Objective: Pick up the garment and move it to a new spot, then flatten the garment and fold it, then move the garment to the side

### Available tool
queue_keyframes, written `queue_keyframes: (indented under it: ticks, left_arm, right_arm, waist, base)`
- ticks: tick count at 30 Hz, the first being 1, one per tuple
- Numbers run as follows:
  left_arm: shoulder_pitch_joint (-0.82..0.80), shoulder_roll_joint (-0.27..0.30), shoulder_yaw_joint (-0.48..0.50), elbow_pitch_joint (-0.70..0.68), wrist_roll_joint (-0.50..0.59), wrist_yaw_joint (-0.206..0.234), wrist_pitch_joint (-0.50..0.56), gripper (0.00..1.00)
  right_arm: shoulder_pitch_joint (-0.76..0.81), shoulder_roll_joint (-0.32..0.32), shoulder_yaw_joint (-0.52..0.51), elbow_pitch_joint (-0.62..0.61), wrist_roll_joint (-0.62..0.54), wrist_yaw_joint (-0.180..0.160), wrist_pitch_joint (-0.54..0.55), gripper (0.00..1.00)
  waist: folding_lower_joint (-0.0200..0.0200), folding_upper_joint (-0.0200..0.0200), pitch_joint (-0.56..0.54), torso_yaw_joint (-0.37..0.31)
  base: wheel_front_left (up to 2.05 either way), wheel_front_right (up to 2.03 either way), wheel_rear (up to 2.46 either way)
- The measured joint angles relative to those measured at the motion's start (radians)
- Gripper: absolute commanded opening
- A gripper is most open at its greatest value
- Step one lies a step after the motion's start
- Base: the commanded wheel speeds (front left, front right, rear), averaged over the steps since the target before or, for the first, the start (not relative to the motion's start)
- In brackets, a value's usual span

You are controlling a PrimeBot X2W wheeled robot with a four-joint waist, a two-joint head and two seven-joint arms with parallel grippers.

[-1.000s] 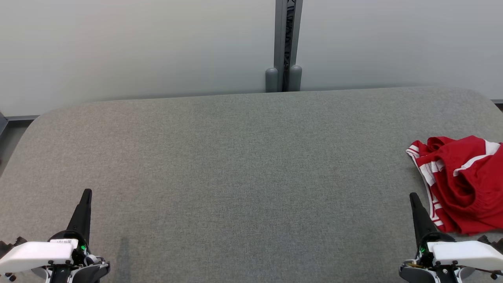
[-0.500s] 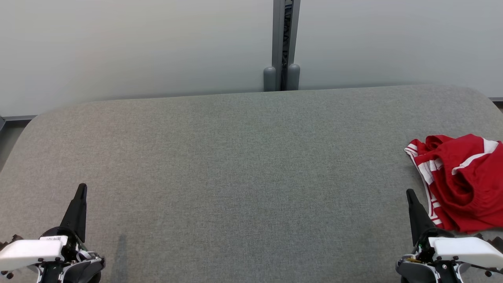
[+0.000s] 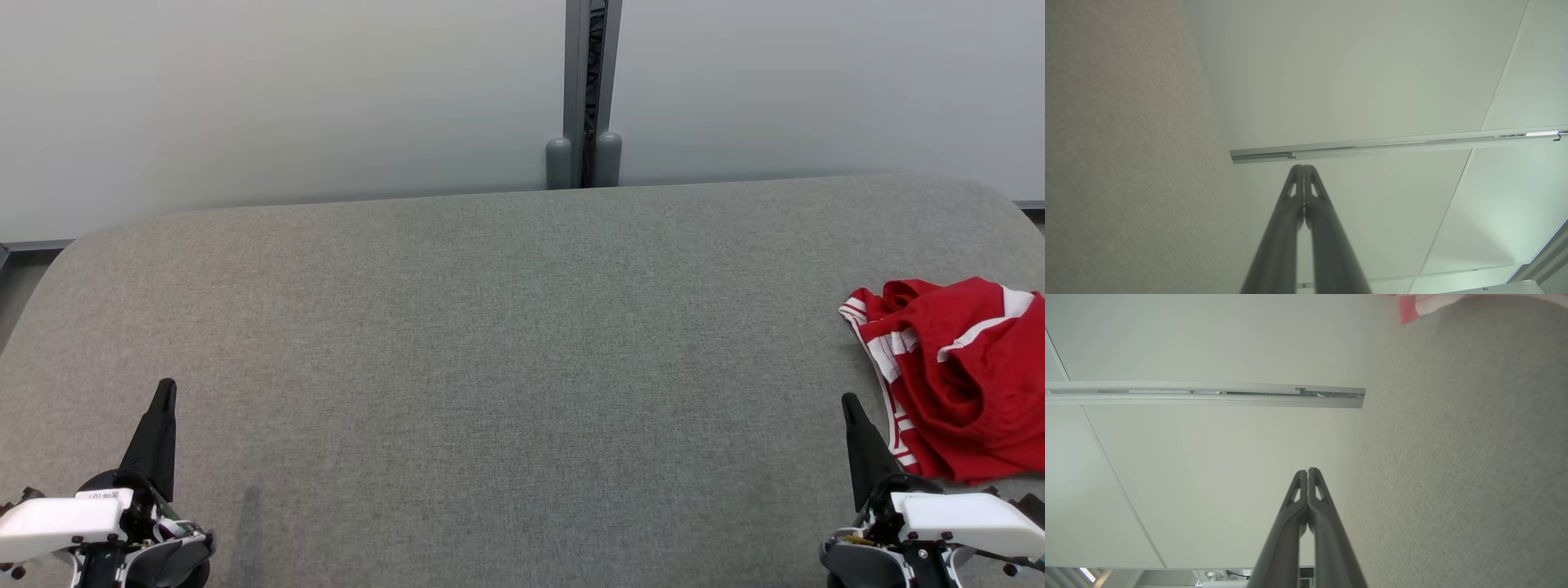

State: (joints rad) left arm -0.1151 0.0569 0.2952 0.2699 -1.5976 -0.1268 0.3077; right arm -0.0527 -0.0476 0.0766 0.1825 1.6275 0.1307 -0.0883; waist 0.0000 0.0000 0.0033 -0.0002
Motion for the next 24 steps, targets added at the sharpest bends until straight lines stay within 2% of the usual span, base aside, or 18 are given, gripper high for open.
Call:
queue_keyframes:
  ticks: [24]
  left_arm:
    - [-0.001,-0.001,0.003,0.000,0.002,0.000,0.002,0.00]
  right_arm:
    - [0.000,0.000,0.000,0.000,0.000,0.000,0.000,0.00]
  waist:
    - [0.0000,0.0000,0.000,0.000]
  base:
    - [0.00,0.00,0.00]
